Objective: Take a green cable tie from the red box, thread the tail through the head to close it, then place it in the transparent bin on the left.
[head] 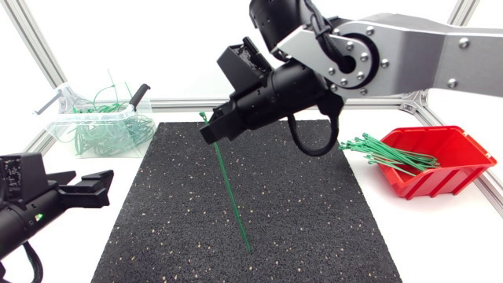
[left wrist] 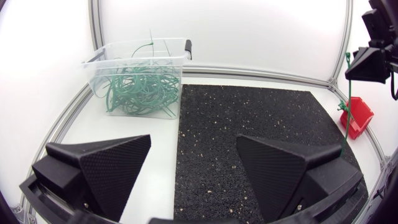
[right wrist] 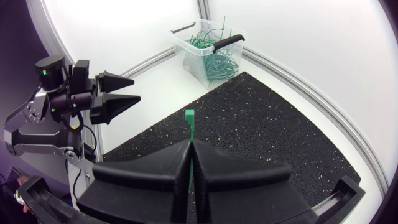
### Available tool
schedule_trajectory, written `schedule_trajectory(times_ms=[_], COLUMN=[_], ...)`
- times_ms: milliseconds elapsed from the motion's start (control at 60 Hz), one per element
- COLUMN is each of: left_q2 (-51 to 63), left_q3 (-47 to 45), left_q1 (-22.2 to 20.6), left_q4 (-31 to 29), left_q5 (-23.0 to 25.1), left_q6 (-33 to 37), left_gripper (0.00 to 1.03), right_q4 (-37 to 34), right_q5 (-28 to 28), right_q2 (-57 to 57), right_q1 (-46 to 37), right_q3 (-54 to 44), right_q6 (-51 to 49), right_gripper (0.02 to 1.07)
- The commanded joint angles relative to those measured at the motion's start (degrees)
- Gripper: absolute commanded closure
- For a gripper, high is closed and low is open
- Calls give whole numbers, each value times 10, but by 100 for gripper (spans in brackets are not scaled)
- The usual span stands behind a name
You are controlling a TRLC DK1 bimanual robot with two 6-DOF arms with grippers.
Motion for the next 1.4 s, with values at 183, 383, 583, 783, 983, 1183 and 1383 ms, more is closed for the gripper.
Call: schedule_trajectory(times_ms=[183, 383, 583, 783, 983, 1183, 1383], left_q2=[32, 80, 123, 215, 291, 352, 412], left_q3=[26, 57, 51, 83, 125, 176, 213], left_q1=[-65, -112, -206, -242, -290, -347, -377], left_q4=[31, 51, 112, 145, 154, 135, 120], left_q5=[-5, -20, -110, -147, -188, -232, -267], left_q6=[6, -17, -22, -47, -64, -94, -117], left_gripper=[6, 7, 10, 10, 10, 10, 10], right_q4=[-18, -31, -44, -56, -94, -125, -154], right_q5=[36, 78, 112, 136, 136, 141, 152], right_q2=[64, 98, 119, 145, 185, 213, 237], right_q1=[13, 18, 19, 19, 21, 18, 16], right_q3=[71, 110, 141, 177, 228, 265, 299], right_q6=[66, 87, 127, 162, 183, 211, 234], right_gripper=[101, 101, 101, 101, 101, 101, 101])
